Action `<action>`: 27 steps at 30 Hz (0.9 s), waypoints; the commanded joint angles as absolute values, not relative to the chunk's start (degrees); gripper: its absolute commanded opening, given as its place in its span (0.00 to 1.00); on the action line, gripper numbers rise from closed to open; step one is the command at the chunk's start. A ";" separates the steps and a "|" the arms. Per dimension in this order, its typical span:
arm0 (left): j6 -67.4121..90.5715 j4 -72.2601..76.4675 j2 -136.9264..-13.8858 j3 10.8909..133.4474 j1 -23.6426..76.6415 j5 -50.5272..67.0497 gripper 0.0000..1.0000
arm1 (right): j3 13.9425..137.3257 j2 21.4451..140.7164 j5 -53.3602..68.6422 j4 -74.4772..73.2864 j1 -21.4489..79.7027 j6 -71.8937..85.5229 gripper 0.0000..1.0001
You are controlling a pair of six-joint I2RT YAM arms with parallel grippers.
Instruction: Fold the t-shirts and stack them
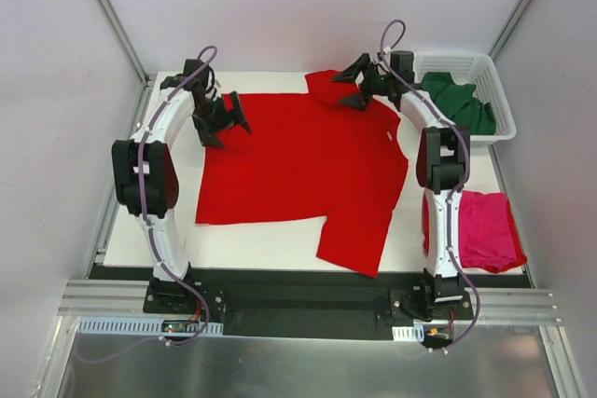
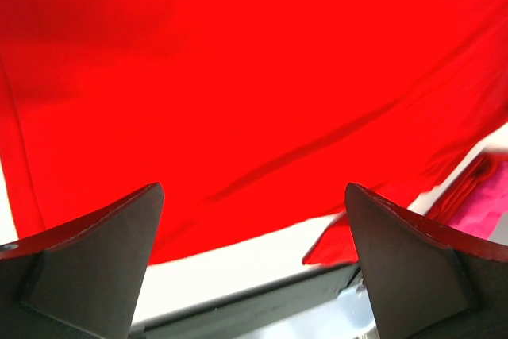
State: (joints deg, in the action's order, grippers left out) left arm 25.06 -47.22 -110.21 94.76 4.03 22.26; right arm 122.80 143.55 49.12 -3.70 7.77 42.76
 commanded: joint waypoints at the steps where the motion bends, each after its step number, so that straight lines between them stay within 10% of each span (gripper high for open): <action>1: 26.10 -47.64 -118.09 105.62 3.16 20.74 0.99 | 112.35 125.18 51.16 1.85 9.40 42.99 0.96; 27: 29.88 -49.83 -146.95 133.06 -1.32 23.82 0.99 | 83.15 86.76 41.84 -38.22 18.01 15.91 0.96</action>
